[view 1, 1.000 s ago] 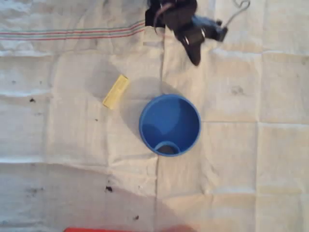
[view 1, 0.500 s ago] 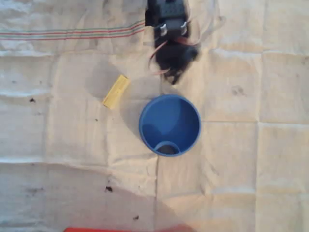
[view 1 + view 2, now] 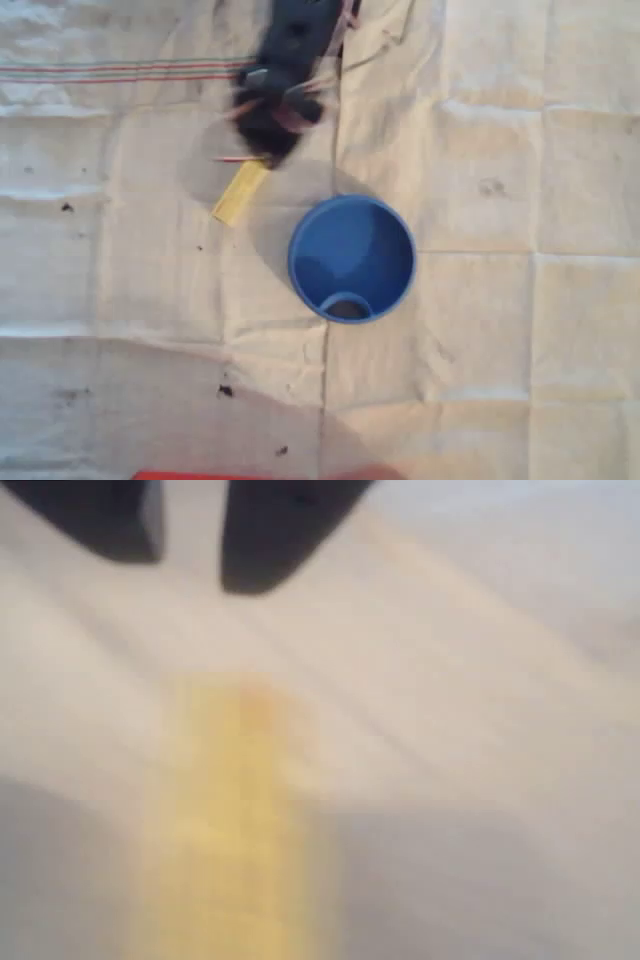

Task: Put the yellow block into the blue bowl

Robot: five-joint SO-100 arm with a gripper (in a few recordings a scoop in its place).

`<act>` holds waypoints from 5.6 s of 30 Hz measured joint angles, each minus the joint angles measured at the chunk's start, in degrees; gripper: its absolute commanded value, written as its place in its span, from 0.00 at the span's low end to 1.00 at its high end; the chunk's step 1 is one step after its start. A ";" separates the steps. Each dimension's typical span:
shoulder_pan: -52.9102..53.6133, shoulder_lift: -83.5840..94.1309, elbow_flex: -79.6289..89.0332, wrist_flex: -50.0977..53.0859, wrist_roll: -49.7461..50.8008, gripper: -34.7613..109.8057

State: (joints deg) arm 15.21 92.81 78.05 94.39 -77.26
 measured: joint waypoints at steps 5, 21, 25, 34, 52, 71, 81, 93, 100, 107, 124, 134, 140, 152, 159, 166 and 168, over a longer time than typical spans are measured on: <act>2.20 -1.41 0.00 -0.88 -5.10 0.26; 5.19 -10.63 0.00 -11.25 -9.32 0.43; 5.36 -11.95 0.00 -11.25 -9.32 0.43; 5.36 -16.88 0.00 -14.77 -9.32 0.43; 5.27 -21.80 0.00 -16.52 -9.32 0.43; 3.08 -29.53 0.00 -22.94 -9.32 0.42; -0.26 -30.41 0.00 -22.94 -9.32 0.23; 0.79 -26.54 -0.44 -22.76 -9.32 0.24; 0.18 -15.21 -0.44 -22.68 -9.32 0.24; -4.75 -11.87 -0.44 -22.59 -5.19 0.24; -26.02 -11.87 -0.44 -23.91 13.18 0.24; -26.89 -15.56 -0.44 -30.32 14.41 0.33; -26.81 -15.56 -0.44 -26.28 14.50 0.44; -25.66 -5.71 -0.44 -17.23 20.21 0.26; -25.75 8.53 -0.44 -11.16 27.69 0.24; -25.66 24.52 0.00 -6.94 40.78 0.24; -25.93 29.00 2.29 -6.94 44.74 0.24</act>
State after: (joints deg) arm -10.72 121.82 80.33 87.45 -32.52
